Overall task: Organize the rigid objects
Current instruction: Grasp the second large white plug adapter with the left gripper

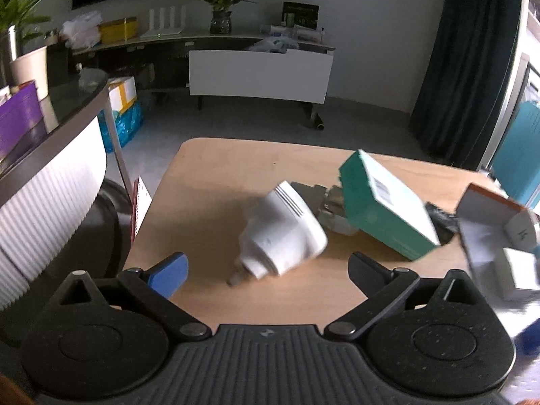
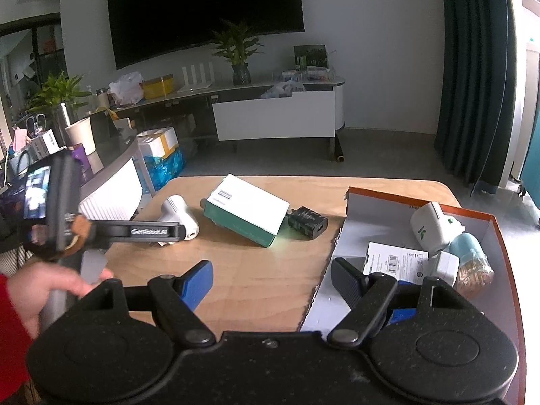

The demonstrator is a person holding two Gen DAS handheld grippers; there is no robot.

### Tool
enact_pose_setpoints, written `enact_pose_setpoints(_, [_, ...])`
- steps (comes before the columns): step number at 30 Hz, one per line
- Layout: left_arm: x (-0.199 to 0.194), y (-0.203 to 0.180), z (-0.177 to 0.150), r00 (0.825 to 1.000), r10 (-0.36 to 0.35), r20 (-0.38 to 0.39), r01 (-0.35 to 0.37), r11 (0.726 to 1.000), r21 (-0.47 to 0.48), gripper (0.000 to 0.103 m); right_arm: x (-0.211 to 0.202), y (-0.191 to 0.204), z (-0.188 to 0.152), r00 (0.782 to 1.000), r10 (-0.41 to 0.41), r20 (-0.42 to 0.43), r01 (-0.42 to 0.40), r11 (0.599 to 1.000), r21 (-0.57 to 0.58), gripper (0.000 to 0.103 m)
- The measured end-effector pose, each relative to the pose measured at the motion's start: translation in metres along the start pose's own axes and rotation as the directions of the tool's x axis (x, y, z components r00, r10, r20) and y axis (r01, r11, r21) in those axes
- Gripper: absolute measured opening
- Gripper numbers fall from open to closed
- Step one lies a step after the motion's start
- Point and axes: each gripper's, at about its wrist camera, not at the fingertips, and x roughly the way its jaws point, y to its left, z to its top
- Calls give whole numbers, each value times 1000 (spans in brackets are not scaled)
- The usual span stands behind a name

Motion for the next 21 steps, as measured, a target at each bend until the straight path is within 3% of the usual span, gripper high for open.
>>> enact_pose_setpoints(10, [35, -5, 2, 1000, -24, -9, 25, 998, 56, 103, 18, 1, 1, 1000, -4, -26, 4, 1000, 2, 91])
enact_pose_setpoints(13, [37, -7, 0, 999, -48, 3, 48, 996, 79, 92, 23, 3, 3, 999, -3, -32, 3, 1000, -14, 91])
enact_pose_setpoints(15, [35, -8, -1, 998, -57, 25, 55, 994, 90, 66, 26, 5, 6, 999, 3, -35, -4, 999, -33, 91])
enact_pose_setpoints(21, [23, -7, -6, 995, -94, 16, 92, 992, 90, 67, 35, 8, 19, 999, 19, -32, -22, 995, -94, 91])
